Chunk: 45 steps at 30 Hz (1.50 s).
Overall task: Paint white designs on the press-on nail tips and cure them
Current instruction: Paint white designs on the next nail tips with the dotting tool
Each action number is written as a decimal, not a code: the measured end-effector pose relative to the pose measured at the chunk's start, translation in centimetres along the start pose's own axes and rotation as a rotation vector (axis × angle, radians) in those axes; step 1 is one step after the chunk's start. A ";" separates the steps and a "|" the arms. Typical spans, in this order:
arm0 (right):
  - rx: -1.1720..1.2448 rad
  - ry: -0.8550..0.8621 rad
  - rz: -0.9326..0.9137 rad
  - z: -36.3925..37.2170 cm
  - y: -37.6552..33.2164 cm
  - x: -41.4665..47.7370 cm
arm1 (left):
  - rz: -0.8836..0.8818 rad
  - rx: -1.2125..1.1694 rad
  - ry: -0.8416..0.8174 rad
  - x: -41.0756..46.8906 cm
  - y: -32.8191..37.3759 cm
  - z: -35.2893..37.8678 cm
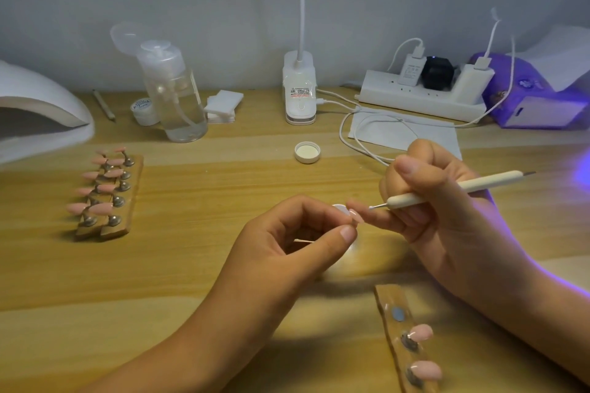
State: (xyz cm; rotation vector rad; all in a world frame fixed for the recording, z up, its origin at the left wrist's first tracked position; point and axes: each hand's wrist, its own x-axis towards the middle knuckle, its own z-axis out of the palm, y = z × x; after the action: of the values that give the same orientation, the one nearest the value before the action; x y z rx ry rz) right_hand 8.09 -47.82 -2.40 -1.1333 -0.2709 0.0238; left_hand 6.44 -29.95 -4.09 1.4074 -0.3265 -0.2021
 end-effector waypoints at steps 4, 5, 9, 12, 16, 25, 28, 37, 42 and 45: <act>-0.016 0.000 0.023 0.0 0.1 0.0 | 0.001 0.001 0.006 0.1 -0.1 0.0; -0.017 -0.003 0.026 0.0 0.1 0.0 | 0.003 0.001 0.007 0.1 -0.2 0.0; -0.026 0.008 0.046 0.0 0.1 0.0 | 0.002 -0.012 0.003 0.0 -0.1 0.1; -0.023 -0.002 0.050 0.0 0.1 0.0 | -0.001 -0.019 -0.004 0.0 0.1 0.2; -0.024 -0.001 0.056 0.0 0.3 0.0 | -0.004 -0.012 0.003 0.1 0.1 0.2; -0.026 -0.034 0.066 -0.1 0.3 0.0 | -0.012 -0.018 0.004 0.0 0.3 0.3; -0.017 -0.036 0.064 -0.1 0.3 0.0 | -0.009 -0.025 0.010 0.0 0.4 0.4; -0.020 -0.026 0.066 -0.1 0.3 0.0 | -0.018 -0.013 0.012 -0.1 0.3 0.3; -0.025 -0.025 0.081 -0.1 0.3 0.0 | -0.014 -0.007 0.014 0.0 0.4 0.4; -0.017 -0.035 0.083 -0.1 0.3 0.1 | -0.017 0.000 0.015 0.0 0.4 0.3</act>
State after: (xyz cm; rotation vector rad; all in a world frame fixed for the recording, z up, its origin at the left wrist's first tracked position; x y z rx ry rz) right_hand 8.19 -47.77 -2.64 -1.1617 -0.2554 0.1144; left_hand 6.27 -30.18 -3.69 1.4117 -0.3024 -0.2060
